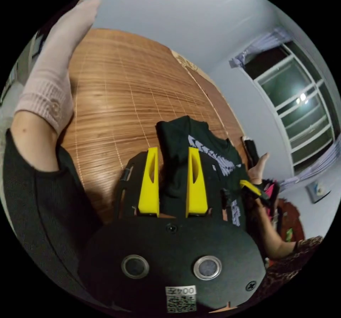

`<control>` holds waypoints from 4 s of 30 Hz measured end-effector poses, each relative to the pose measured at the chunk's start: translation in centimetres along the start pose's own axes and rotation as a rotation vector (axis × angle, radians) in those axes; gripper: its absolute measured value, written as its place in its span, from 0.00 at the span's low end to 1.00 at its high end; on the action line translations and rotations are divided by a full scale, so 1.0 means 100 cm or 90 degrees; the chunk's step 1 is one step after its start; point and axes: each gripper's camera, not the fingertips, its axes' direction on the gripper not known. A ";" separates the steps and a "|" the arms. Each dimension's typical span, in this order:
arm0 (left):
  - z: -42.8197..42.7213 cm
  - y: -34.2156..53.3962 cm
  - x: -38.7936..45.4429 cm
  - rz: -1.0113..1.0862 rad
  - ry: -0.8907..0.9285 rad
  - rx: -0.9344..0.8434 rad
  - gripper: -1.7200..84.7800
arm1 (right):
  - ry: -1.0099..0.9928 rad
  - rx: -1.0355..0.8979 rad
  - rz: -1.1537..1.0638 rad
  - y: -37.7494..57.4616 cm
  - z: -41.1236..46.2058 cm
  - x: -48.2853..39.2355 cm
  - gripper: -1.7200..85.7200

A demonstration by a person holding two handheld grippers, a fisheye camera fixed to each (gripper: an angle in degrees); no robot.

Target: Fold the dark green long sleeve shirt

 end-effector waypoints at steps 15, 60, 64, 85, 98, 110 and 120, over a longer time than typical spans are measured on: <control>0.086 -0.014 0.053 0.225 -0.245 -0.047 0.05 | -0.049 0.005 0.043 0.003 0.006 0.009 0.08; 0.142 0.183 0.097 0.328 -0.225 -0.051 0.13 | -0.003 0.046 0.041 -0.012 -0.014 -0.038 0.11; 0.175 0.213 0.111 0.371 -0.296 -0.078 0.15 | 0.052 0.027 0.028 -0.011 -0.015 -0.067 0.12; 0.189 0.161 0.107 0.391 -0.328 -0.080 0.15 | 0.096 -0.050 -0.008 -0.073 0.005 -0.060 0.11; 0.088 0.051 0.050 0.229 -0.233 -0.058 0.16 | 0.062 -0.008 0.173 -0.080 -0.085 0.063 0.14; 0.106 -0.006 -0.043 0.032 -0.058 -0.060 0.14 | -0.230 -0.005 0.399 -0.049 -0.047 0.168 0.10; 0.116 -0.019 -0.003 0.131 -0.138 0.012 0.05 | -0.072 -0.016 0.209 -0.094 -0.063 0.113 0.05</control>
